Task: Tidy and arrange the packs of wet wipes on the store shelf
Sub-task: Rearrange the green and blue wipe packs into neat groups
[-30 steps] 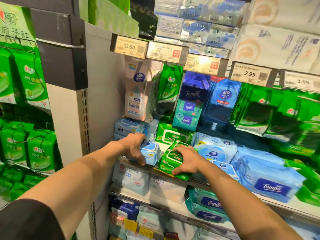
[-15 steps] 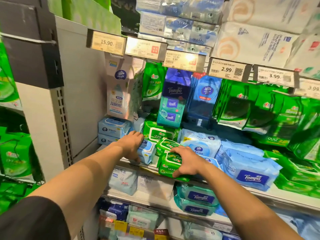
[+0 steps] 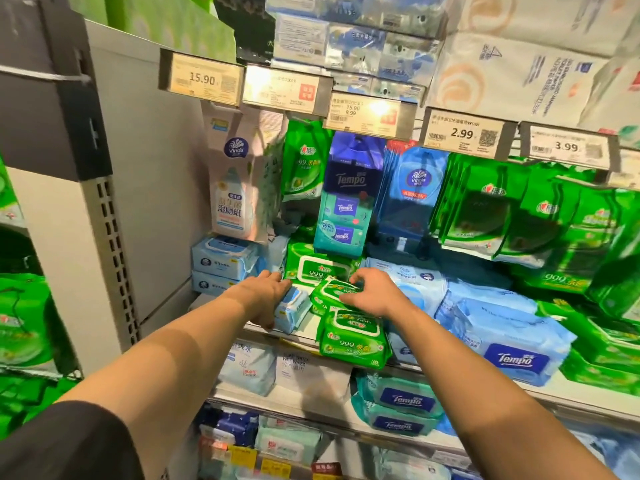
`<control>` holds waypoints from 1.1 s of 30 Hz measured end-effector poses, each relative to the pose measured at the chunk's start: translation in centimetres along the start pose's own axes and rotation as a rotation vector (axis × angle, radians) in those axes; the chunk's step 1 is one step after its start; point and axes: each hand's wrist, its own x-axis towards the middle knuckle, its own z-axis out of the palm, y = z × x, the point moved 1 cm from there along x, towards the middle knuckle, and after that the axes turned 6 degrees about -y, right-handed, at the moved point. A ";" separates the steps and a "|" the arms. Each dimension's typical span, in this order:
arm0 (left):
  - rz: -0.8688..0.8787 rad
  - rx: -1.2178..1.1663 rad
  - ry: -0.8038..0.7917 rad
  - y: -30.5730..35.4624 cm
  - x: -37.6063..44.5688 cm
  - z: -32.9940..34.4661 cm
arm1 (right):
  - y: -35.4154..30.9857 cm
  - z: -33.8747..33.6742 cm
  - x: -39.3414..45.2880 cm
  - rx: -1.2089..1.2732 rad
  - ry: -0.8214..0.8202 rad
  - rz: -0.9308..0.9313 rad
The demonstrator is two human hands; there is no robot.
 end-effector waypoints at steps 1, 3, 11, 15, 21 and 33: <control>0.002 -0.007 0.003 -0.1 0.0 0.0 | -0.4 0.2 0.9 -0.029 -0.029 0.039; 0.002 -0.024 0.004 -0.2 -0.1 0.1 | -1.3 0.7 2.2 -0.105 -0.070 0.111; -0.002 -0.001 -0.003 -0.5 0.0 0.1 | -3.5 3.4 4.3 -0.244 -0.121 0.271; -0.019 0.028 -0.025 -0.4 0.2 0.0 | -3.8 3.2 4.1 -0.204 -0.046 0.253; -0.023 0.019 -0.032 -0.4 0.4 -0.4 | -3.1 2.2 3.3 -0.099 0.013 0.228; -0.099 0.019 -0.017 -0.7 0.3 -0.5 | -2.1 1.0 1.1 0.129 0.274 0.190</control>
